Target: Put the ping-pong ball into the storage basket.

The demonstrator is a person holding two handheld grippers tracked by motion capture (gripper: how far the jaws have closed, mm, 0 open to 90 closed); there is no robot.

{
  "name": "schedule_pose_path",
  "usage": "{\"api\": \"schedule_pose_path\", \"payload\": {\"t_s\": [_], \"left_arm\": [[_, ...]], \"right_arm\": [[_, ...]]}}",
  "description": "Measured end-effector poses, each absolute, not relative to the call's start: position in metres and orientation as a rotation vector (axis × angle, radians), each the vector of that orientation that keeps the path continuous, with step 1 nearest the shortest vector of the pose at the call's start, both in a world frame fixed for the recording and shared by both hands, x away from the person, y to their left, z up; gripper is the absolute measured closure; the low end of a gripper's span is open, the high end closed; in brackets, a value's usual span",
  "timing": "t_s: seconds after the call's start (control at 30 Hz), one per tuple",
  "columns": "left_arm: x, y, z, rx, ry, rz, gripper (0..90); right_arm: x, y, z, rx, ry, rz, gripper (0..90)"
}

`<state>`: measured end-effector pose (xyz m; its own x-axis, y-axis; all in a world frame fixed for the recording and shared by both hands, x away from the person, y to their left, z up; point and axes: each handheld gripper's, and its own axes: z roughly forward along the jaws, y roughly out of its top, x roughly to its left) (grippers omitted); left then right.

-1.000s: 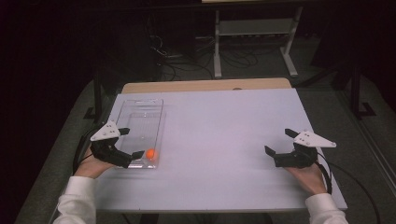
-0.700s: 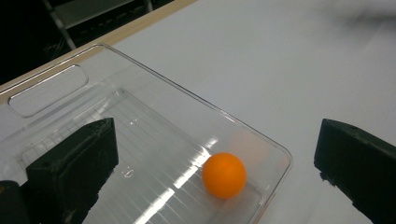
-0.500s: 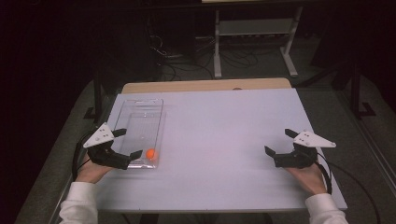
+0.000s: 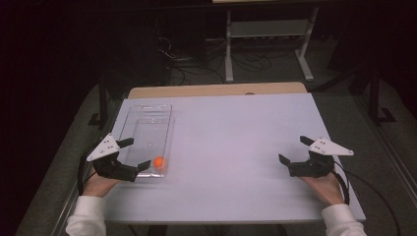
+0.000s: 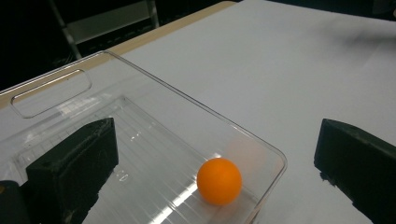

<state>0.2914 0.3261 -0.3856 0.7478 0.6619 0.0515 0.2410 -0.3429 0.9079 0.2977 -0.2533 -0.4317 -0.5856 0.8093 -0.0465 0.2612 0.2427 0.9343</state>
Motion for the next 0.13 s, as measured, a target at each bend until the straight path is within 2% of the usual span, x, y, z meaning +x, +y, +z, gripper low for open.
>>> {"api": "schedule_pose_path", "payload": {"t_s": [0.13], "left_arm": [[0.2904, 0.3267, -0.3871, 1.910, 0.693, 0.516, 0.0]], "right_arm": [[0.2977, -0.2528, -0.4317, 0.971, 1.986, 1.334, 0.0]]}}
